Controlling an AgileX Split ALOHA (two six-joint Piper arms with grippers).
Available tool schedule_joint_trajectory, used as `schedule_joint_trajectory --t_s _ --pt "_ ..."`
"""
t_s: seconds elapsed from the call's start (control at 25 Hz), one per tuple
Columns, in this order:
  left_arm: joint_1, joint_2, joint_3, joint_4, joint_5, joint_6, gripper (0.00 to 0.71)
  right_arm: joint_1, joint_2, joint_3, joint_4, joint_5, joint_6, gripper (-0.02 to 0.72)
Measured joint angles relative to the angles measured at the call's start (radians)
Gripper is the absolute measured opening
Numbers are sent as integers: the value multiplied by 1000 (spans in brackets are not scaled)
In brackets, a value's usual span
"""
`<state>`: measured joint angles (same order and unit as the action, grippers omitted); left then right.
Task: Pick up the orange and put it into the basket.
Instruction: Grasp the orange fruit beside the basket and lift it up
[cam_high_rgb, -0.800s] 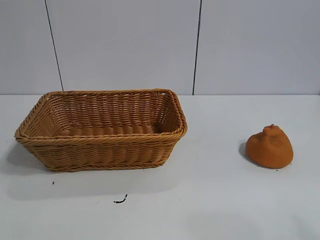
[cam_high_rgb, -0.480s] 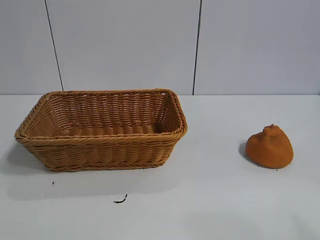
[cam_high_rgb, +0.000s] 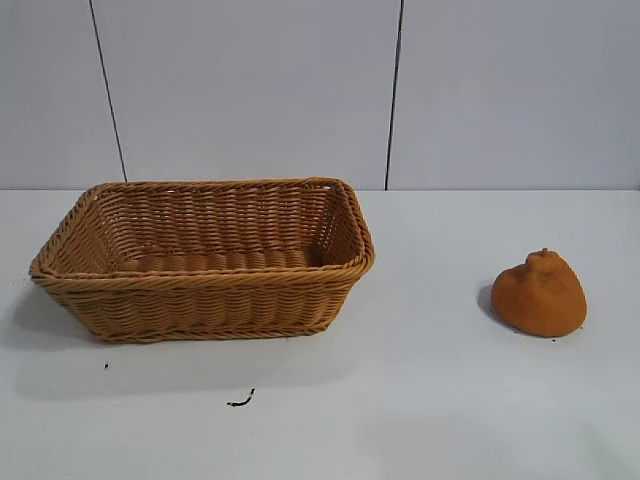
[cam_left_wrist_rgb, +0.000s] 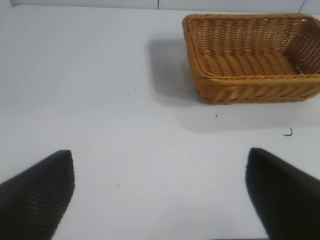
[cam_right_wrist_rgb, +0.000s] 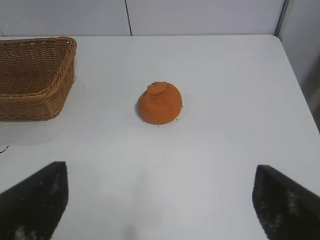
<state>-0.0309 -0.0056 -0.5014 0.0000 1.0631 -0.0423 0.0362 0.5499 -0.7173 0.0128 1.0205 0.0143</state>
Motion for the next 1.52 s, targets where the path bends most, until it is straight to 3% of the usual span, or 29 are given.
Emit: schedule_joint_trajectory --t_s 0.52,0.84,1.12,1.52 --pt "0 0 0 0 1 0 666 0 821 -454 4 0 7 694" --pt "0 0 0 0 1 0 666 0 1205 -665 64 15 -29 694" --pt "0 0 0 0 1 0 666 0 1420 -715 71 -5 -32 694" --pt "0 0 0 0 1 0 666 0 1611 -715 89 -138 -32 691"
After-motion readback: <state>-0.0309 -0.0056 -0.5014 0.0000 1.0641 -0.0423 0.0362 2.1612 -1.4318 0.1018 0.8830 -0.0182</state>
